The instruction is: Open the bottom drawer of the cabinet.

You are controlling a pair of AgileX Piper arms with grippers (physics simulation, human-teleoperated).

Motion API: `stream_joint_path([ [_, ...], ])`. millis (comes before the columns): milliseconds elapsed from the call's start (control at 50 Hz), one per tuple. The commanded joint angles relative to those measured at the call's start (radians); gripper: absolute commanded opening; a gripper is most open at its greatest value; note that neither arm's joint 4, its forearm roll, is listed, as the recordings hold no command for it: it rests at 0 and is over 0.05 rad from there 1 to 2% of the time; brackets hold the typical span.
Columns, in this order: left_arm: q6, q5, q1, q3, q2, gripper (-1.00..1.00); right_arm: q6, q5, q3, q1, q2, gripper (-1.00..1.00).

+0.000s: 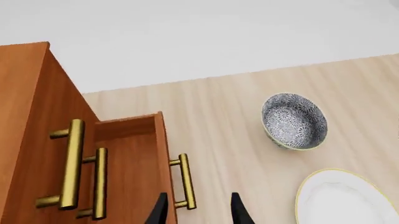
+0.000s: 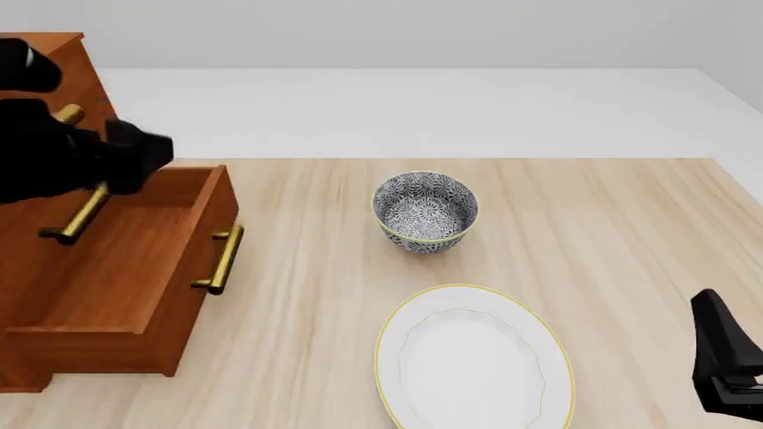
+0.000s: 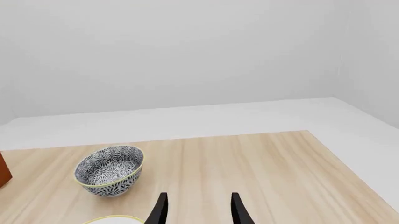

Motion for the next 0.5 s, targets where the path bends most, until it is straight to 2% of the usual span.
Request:
stream_joint_path([
  [20,-0.123,-0.007,0.029,0.026,0.041,1.0,0.002,0.001,-0.001,0.0,0.0,1.0],
  [120,-0.151,-0.024,0.054,0.034,0.057,1.0,0.002,0.003,-0.003,0.0,0.0,1.0],
  [340,-0.13,-0.07,0.106,0.044,0.106,1.0,0.002,0.003,-0.003,0.001,0.0,1.0],
  [500,-0.118,-0.095,0.15,0.019,0.166,1.0,0.002,0.001,0.001,0.0,0.0,1.0],
])
